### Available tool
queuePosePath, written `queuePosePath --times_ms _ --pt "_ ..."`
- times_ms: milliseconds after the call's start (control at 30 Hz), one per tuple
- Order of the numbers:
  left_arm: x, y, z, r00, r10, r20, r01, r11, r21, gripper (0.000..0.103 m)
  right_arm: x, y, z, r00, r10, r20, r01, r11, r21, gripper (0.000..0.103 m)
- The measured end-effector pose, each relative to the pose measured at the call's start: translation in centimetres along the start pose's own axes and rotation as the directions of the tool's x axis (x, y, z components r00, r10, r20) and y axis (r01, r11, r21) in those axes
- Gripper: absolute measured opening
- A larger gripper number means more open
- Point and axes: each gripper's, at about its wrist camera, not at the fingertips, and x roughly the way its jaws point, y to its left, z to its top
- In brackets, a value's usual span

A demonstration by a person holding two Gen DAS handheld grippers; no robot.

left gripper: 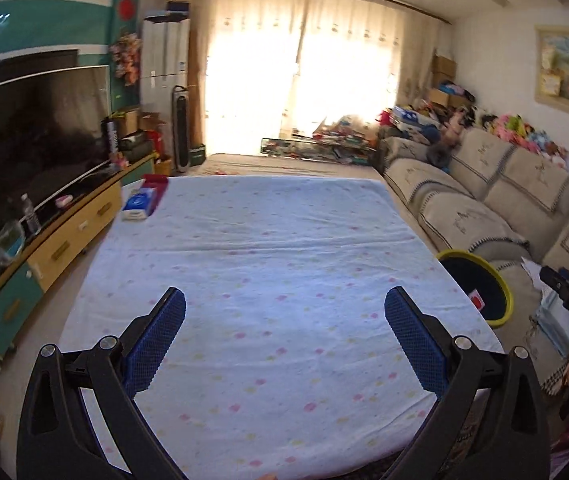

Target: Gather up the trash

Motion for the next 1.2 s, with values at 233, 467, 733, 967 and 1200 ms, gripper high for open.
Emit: queuePosePath --times_ms 233,467,733,967,1200 --pt "-6.2 4.0 -1.0 0.992 0.080 0.100 -0.077 0.996 -0.038 0.098 -3.8 2.1 0.7 0.998 0.002 0.070 0.002 0.998 -0.059 0.096" --pt "-7.4 1.9 -2.0 0.993 0.056 0.108 -0.055 0.998 -0.015 0.098 -5.5 2.8 1.0 0.997 0.006 0.078 0.000 0.997 -0.083 0.096" --pt "-7.4 0.5 -1.3 0.991 0.058 0.120 -0.058 0.998 -0.004 0.098 -5.2 3.2 0.6 0.998 0.013 0.063 -0.008 0.996 -0.086 0.096" --pt "-7.4 0.4 -1.2 0.990 0.065 0.127 -0.066 0.998 -0.001 0.098 -4.6 3.1 0.5 0.999 0.012 0.049 -0.008 0.996 -0.084 0.096" --pt "-7.4 0.5 -1.2 0.990 0.067 0.126 -0.067 0.998 0.000 0.098 -4.3 3.1 0.4 0.999 0.012 0.042 -0.008 0.997 -0.081 0.096"
